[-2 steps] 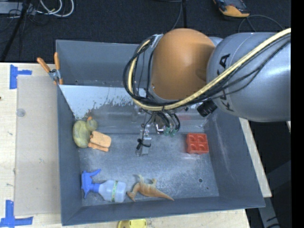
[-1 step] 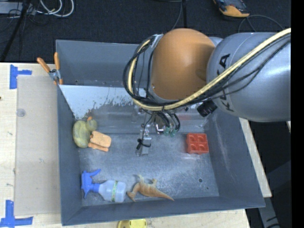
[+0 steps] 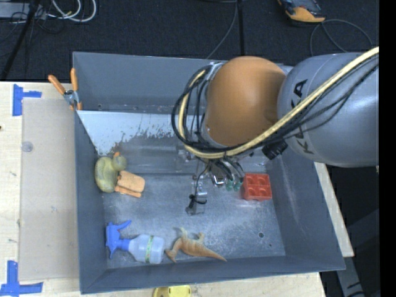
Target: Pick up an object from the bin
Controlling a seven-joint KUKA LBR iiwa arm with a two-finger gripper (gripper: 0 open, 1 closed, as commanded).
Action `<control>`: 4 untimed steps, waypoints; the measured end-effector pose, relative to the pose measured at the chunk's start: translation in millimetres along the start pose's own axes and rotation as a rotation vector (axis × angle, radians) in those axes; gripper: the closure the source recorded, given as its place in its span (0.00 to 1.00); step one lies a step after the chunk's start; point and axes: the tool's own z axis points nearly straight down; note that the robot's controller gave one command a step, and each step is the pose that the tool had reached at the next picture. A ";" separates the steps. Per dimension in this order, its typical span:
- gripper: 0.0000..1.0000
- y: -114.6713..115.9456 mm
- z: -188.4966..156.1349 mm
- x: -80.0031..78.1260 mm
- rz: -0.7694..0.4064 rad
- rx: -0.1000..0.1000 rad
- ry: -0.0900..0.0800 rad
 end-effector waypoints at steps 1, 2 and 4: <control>0.00 -0.2 60.7 21.5 -0.144 0.004 0.007; 0.00 15.9 114.6 48.4 -0.182 0.000 0.002; 1.00 2.1 158.4 54.1 -0.349 0.003 0.012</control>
Offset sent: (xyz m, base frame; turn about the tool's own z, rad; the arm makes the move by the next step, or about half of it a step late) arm -0.0620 0.0161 -0.1355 -0.1745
